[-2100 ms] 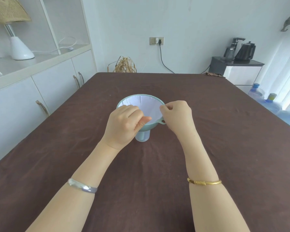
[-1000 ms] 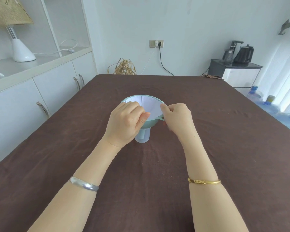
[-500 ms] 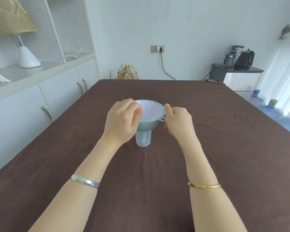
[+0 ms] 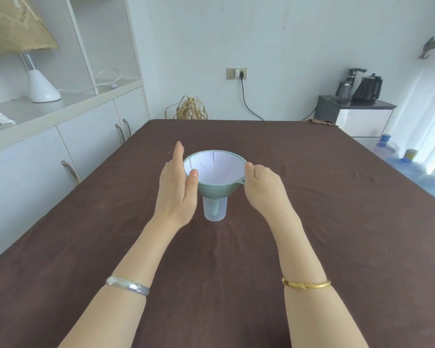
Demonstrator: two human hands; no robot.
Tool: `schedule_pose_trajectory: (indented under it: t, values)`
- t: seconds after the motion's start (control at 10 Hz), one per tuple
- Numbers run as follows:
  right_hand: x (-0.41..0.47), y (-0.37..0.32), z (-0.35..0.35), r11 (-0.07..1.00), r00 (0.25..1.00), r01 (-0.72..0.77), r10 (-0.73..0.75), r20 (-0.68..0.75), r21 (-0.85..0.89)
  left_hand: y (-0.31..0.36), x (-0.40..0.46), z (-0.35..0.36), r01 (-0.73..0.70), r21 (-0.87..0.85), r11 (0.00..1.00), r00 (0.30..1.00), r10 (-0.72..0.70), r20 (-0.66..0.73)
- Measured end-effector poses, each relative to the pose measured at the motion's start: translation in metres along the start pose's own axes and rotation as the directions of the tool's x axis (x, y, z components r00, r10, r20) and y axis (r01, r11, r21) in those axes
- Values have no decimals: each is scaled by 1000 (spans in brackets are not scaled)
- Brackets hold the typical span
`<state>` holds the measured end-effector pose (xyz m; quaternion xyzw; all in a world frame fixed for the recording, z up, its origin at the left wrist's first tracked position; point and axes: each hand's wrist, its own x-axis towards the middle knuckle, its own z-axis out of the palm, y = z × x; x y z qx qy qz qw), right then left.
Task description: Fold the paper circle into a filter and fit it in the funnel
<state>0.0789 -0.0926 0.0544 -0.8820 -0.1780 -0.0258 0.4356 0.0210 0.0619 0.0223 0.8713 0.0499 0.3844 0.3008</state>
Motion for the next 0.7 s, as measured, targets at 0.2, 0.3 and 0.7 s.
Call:
schedule_pose_trajectory:
  t: [0.2,0.3,0.7]
  values:
    - [-1,1,1,1000,997,-2,4,81,-19,0,-9,5,-40,-19,999,999,40,3]
    - [-1,1,0,1000,995,-11,13,103,-24,0,-11,4,-48,-26,998,999,48,-11]
    - [1,-3,-7,997,981,56,-45,-188,54,6,0,-11,23,-56,998,1000,-23,-1]
